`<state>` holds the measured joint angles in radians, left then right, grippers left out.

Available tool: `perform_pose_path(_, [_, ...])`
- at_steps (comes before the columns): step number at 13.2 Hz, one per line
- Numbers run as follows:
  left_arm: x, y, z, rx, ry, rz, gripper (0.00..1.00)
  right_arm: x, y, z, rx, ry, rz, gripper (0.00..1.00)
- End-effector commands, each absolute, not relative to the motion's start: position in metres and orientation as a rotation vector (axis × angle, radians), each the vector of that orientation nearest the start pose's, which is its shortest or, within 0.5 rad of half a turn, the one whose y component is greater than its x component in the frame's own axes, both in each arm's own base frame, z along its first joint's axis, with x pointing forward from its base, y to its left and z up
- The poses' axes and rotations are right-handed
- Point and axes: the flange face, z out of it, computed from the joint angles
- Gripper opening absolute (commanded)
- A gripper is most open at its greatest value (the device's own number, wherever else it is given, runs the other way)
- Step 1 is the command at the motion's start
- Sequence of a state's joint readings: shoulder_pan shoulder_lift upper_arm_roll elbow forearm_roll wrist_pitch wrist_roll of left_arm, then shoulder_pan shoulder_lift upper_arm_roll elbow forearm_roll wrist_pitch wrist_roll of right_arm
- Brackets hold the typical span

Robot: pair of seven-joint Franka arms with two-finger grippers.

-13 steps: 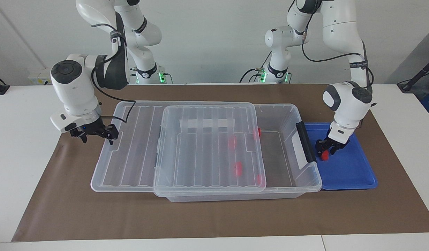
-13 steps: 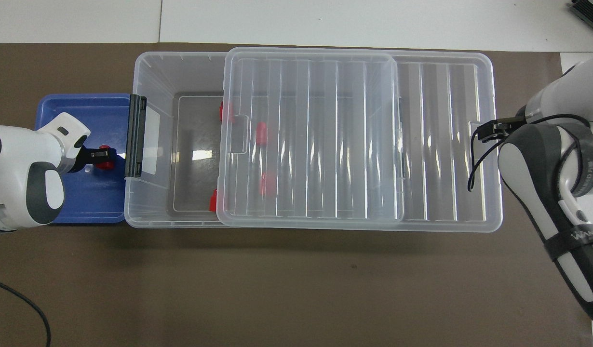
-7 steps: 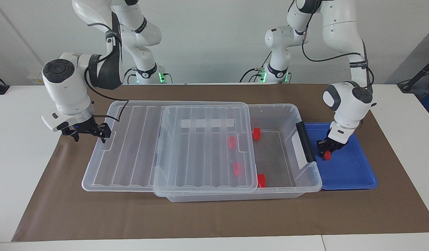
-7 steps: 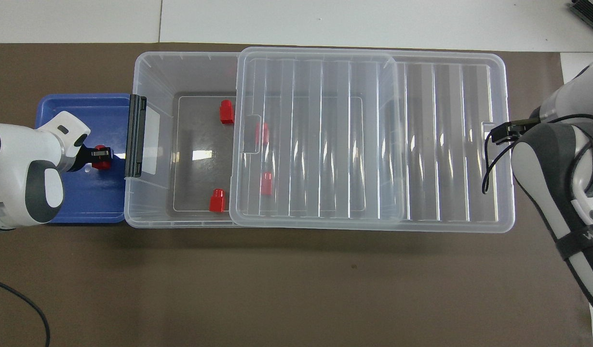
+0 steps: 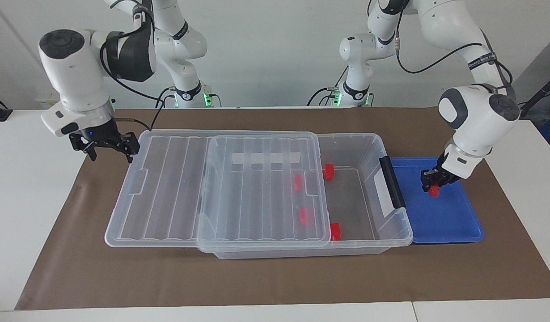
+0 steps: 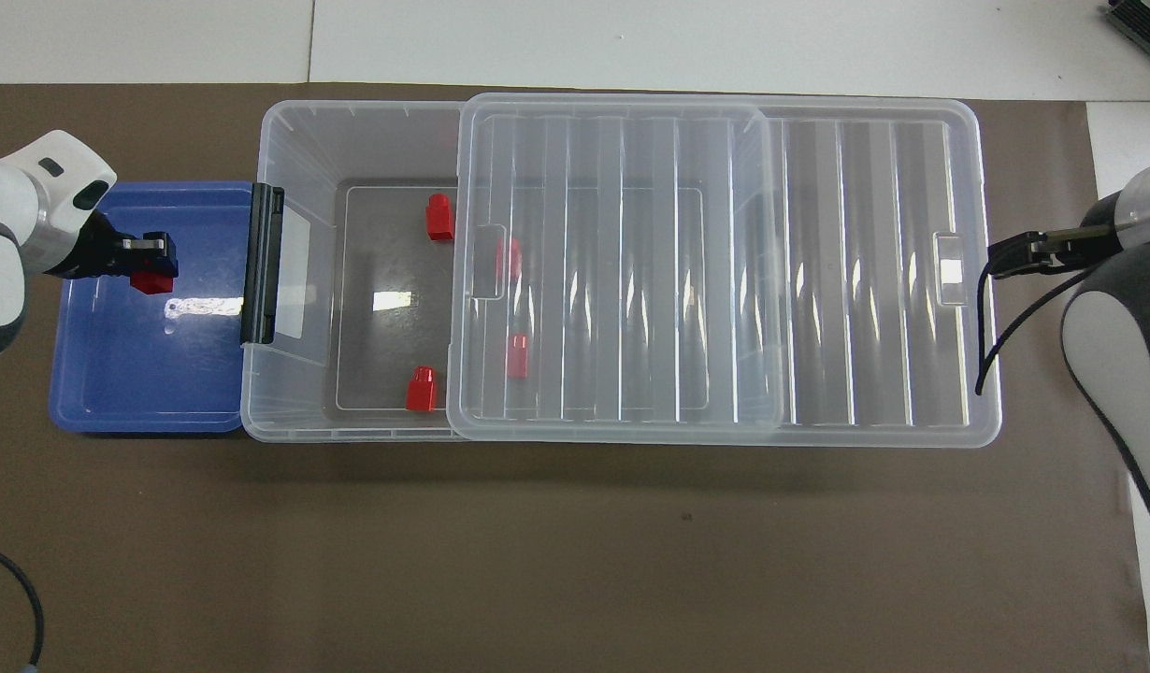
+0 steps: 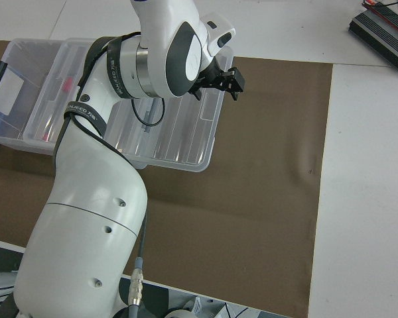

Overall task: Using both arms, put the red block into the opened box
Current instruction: 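Carry the red block into the opened box with the left gripper and release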

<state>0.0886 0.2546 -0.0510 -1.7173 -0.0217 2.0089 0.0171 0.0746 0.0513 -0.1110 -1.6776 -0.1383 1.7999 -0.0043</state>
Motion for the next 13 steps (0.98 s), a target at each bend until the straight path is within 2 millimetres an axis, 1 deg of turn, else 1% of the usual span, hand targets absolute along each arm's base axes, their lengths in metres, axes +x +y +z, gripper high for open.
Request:
perform_pose_path(1, [0.643,-0.011,0.498,-3.185,-0.128,-0.016,0.00,0.559,-0.034,0.611,-3.190,0.055,-0.139,1.00])
perform_pose_path(2, [0.641,-0.027,0.516,-3.183,-0.179,0.006,0.00,0.548,-0.036,0.625,-3.151,0.076,-0.127,1.00])
perform_pose_path(3, [0.638,-0.043,0.520,-3.177,-0.231,0.053,0.00,0.540,-0.037,0.634,-3.148,0.079,-0.084,1.00])
perform_pose_path(4, [0.636,-0.063,0.522,-3.171,-0.289,0.057,0.00,0.535,-0.035,0.641,-3.149,0.090,-0.026,1.00])
perform_pose_path(5, [0.634,-0.090,0.521,-3.163,-0.363,0.047,0.00,0.532,-0.031,0.634,-3.152,0.147,0.003,1.00])
perform_pose_path(6, [0.634,-0.111,0.523,-3.162,-0.448,0.006,0.00,0.526,-0.026,0.622,-3.159,0.188,0.041,1.00])
perform_pose_path(7, [0.635,-0.129,0.526,-3.166,-0.513,-0.052,0.00,0.527,-0.029,0.624,-3.160,0.186,0.027,1.00])
perform_pose_path(8, [0.633,-0.149,0.523,-3.174,-0.547,-0.093,0.00,0.528,-0.030,0.624,-3.161,0.162,0.022,1.00])
perform_pose_path(10, [0.630,-0.170,0.515,-3.181,-0.595,-0.142,0.00,0.527,-0.030,0.624,-3.163,0.152,0.025,1.00])
perform_pose_path(11, [0.625,-0.176,0.509,-3.189,-0.585,-0.177,0.00,0.527,-0.031,0.625,-3.163,0.154,0.023,1.00])
perform_pose_path(13, [0.616,-0.192,0.475,-3.206,-0.555,-0.242,0.00,0.527,-0.032,0.624,-3.163,0.154,0.023,1.00])
